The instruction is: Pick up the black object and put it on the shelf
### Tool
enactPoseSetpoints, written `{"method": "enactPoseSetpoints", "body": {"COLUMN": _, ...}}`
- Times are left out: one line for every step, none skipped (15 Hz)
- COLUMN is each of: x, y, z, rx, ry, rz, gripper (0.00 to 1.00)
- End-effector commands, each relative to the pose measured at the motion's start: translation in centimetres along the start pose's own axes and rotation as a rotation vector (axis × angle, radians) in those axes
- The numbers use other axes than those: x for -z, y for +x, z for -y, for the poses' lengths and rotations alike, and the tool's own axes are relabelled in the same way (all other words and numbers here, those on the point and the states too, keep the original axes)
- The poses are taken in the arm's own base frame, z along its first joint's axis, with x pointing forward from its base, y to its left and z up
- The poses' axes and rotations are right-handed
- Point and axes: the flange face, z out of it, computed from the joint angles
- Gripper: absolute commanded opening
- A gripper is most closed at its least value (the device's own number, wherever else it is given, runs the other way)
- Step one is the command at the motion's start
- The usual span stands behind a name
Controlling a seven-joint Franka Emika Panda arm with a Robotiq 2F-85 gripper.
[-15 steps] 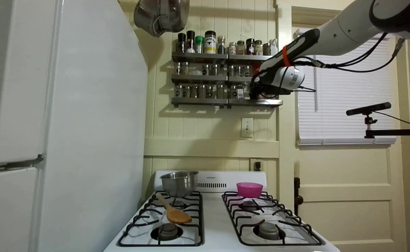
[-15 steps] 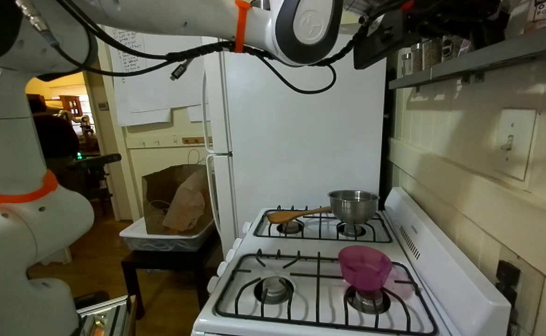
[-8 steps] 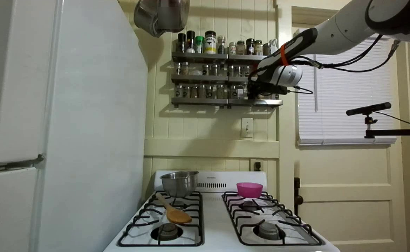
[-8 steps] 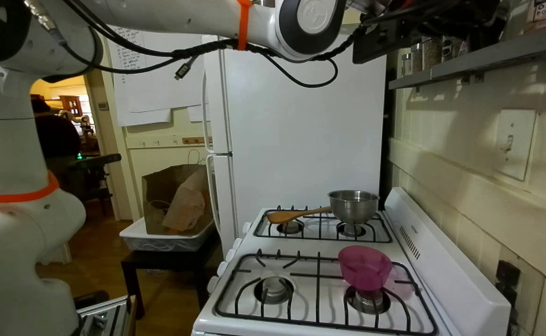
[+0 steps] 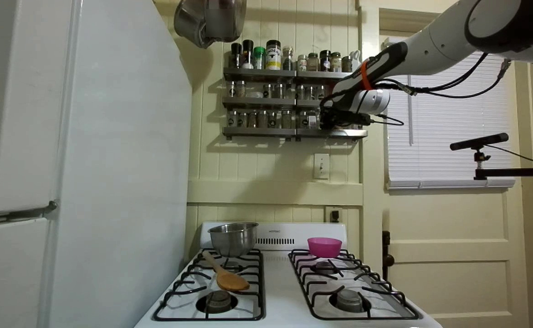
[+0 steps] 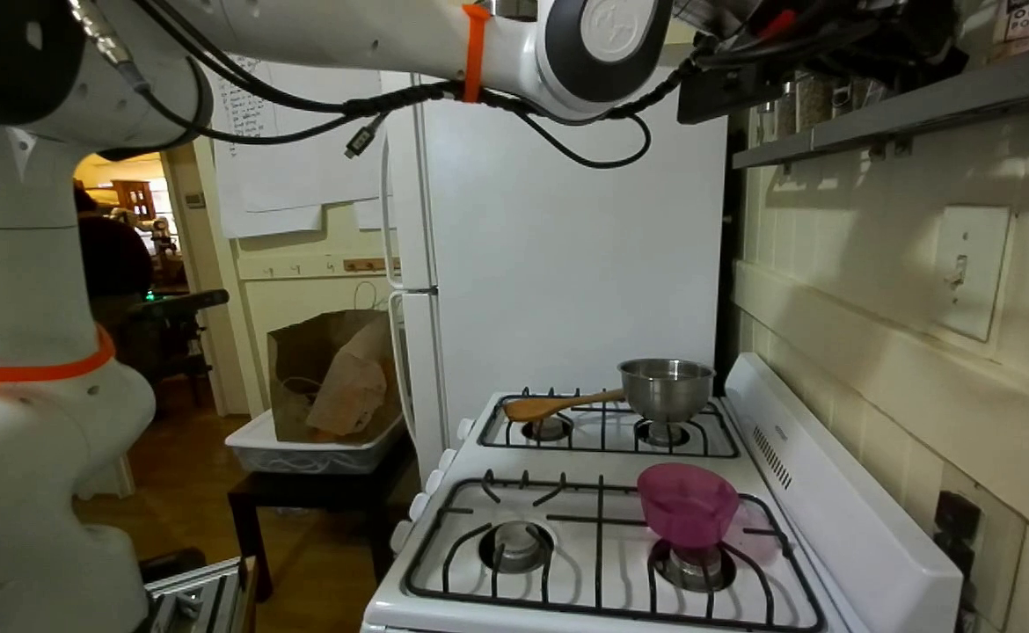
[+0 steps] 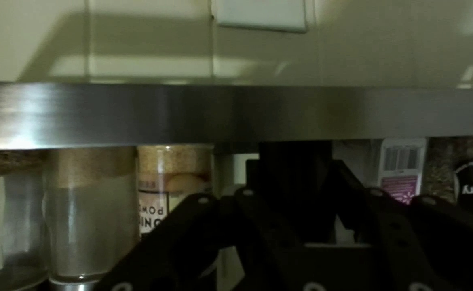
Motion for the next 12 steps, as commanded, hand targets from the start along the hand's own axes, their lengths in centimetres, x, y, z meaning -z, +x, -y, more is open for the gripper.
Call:
{"method": "enactPoseSetpoints", "body": {"x": -0.2, "y": 0.8, "z": 0.2, "rx": -0.026, "ry": -0.020, "rz": 0.052, "gripper": 0.19}}
{"method": "enactPoseSetpoints", "body": {"x": -0.1, "y": 1.0, "z": 0.3, "rx": -0.028, "ry": -0.019, "rz": 0.063, "gripper": 0.19}}
{"method": "enactPoseSetpoints", "body": {"x": -0.1, "y": 1.1, "z": 0.5, "rx": -0.032, "ry": -0.014, "rz": 0.074, "gripper": 0.49}}
{"method": "enactPoseSetpoints", "body": {"x": 0.0, "y": 1.3, "z": 0.6, "rx": -0.035, "ry": -0.014, "rz": 0.080, "gripper": 0.72}}
{"method": "enactPoseSetpoints", "body": {"x": 0.1, "y": 1.4, "z": 0.7, "rx": -0.036, "ry": -0.012, "rz": 0.086, "gripper": 0.74}}
{"method": "enactPoseSetpoints", "body": {"x": 0.3, "y": 1.5, "z": 0.9, "rx": -0.035, "ry": -0.013, "rz": 0.094, "gripper": 0.75}}
{"method": "enactPoseSetpoints", "body": {"x": 0.5, "y": 1.6, "z": 1.0, "rx": -0.030, "ry": -0.016, "rz": 0.095, "gripper": 0.81}}
{"method": "enactPoseSetpoints", "body": {"x": 0.7, "y": 1.7, "z": 1.0, "rx": -0.024, "ry": -0.019, "rz": 0.101, "gripper": 0.88}}
{"method": "enactPoseSetpoints", "body": {"x": 1.0, "y": 1.8, "z": 1.1, "rx": -0.017, "ry": -0.023, "rz": 0.106, "gripper": 0.96}}
{"method": "enactPoseSetpoints", "body": {"x": 1.2, "y": 1.9, "z": 1.2, "rx": -0.012, "ry": -0.024, "rz": 0.110, "gripper": 1.00}}
{"method": "enactPoseSetpoints", "body": {"x": 1.5, "y": 2.1, "z": 1.2, "rx": -0.008, "ry": -0.027, "rz": 0.113, "gripper": 1.00}}
{"method": "enactPoseSetpoints", "body": {"x": 1.8, "y": 2.1, "z": 1.4, "rx": -0.003, "ry": -0.024, "rz": 0.121, "gripper": 1.00}}
